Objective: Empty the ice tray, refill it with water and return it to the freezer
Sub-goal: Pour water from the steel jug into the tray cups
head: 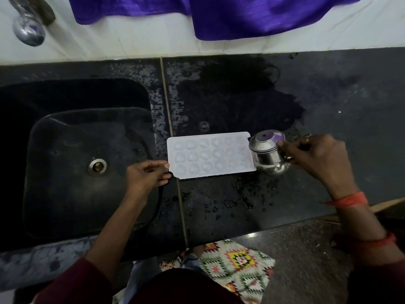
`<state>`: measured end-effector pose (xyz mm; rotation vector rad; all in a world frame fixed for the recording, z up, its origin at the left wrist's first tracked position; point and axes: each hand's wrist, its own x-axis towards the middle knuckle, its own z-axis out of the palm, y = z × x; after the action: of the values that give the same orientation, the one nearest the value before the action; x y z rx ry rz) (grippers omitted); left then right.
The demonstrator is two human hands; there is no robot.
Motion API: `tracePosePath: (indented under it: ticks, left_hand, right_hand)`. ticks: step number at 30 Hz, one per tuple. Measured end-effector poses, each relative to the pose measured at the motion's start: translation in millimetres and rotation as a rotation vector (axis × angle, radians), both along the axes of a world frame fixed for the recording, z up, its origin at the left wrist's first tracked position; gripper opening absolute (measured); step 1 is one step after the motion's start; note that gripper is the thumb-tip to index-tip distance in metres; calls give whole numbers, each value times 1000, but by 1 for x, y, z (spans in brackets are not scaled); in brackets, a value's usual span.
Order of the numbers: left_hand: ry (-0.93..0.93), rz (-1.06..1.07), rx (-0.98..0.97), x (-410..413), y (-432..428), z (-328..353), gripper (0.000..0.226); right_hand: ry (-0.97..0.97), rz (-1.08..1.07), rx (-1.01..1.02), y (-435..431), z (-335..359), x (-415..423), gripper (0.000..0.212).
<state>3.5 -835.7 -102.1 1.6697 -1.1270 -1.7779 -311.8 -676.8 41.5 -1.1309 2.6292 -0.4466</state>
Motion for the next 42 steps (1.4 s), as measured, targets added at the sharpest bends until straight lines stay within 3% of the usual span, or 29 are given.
tracePosePath:
  ticks: [15,33,42]
  left_hand:
    - [23,13,11,0,0,-1,4]
    - [28,12,13,0,1,1,4]
    - [33,5,13,0,1,1,3]
  right_hand:
    - [31,24,63,-3,5,-2,38]
    - [-55,4,-32,12,10,-1,34]
    - [-33,2,55,18,6,-1,34]
